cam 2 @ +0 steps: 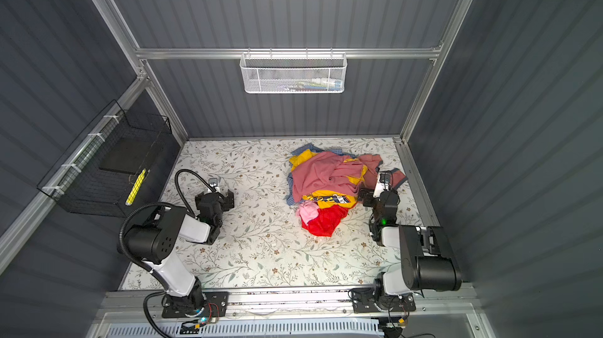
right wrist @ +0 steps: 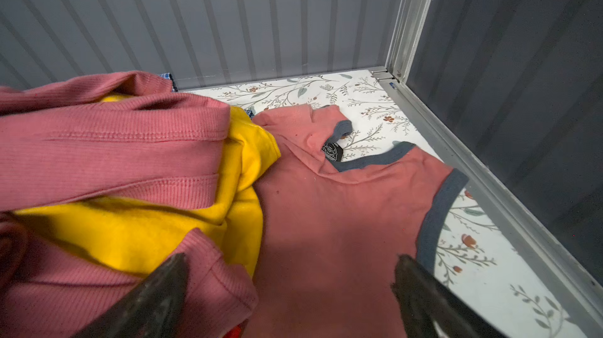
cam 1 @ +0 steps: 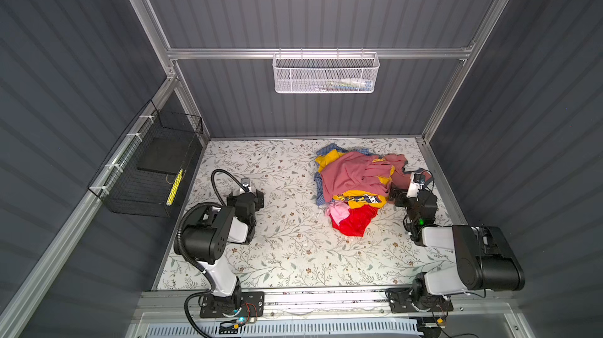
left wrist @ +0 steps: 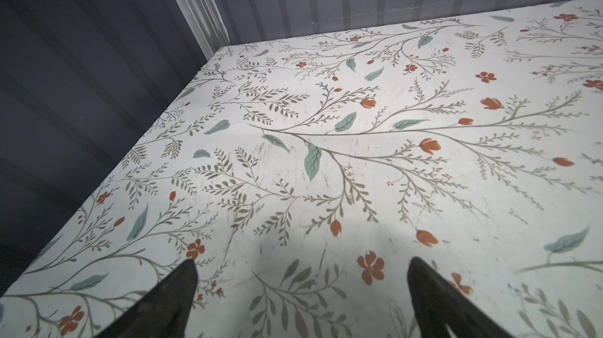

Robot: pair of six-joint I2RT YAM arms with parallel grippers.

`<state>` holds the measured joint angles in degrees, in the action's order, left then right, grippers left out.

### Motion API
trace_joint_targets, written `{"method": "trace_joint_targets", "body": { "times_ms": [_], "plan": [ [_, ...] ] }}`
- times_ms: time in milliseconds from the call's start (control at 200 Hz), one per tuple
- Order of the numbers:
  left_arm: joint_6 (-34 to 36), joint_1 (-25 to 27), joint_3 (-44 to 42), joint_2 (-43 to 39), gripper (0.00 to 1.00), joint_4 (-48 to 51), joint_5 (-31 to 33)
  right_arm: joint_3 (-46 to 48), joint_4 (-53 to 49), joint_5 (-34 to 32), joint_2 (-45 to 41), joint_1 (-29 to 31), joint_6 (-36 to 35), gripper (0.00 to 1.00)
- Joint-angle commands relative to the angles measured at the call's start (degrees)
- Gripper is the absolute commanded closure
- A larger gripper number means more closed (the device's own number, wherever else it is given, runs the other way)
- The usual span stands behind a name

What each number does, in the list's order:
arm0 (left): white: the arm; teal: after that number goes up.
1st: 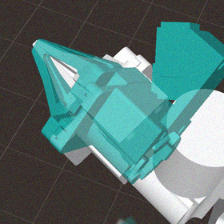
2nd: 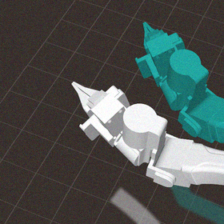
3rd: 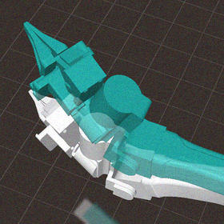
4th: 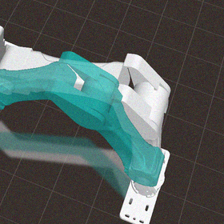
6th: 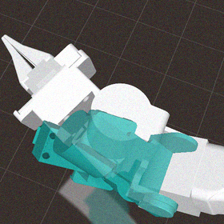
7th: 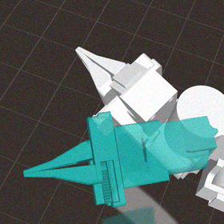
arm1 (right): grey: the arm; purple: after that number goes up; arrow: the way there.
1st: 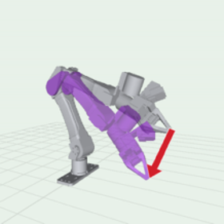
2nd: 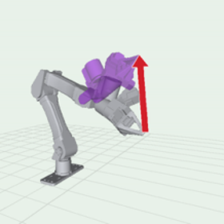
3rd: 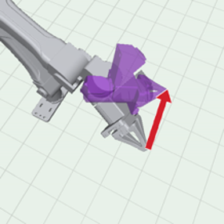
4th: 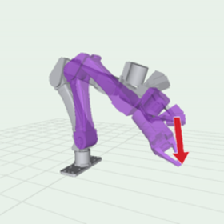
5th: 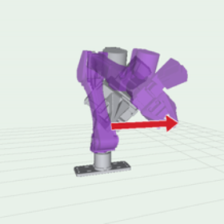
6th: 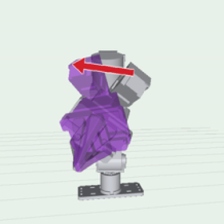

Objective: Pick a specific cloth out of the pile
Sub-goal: 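Move the left gripper toward the clothes pile while the right gripper approaches its edge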

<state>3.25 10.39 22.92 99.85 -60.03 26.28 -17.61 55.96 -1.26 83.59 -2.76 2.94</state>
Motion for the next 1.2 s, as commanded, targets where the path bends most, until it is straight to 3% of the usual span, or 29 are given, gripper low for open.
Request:
{"method": "trace_joint_targets", "body": {
  "times_ms": [0, 1101, 1196],
  "plan": [
    [-0.8, -0.4, 0.4, -0.9, 0.00, -1.1, 0.3, -1.1, -0.1, 0.8, 0.0, -0.2, -0.4, 0.01],
    [-2.1, -2.5, 2.1, -1.7, 0.00, 2.7, -2.2, -1.1, -0.2, 3.0, -0.1, -1.3, 0.1, 0.01],
    [-3.4, -2.3, 4.6, -8.2, 0.00, 13.3, 0.0, -0.2, 0.7, 1.3, -1.3, -1.9, 2.0, 0.01]
  ]
}}
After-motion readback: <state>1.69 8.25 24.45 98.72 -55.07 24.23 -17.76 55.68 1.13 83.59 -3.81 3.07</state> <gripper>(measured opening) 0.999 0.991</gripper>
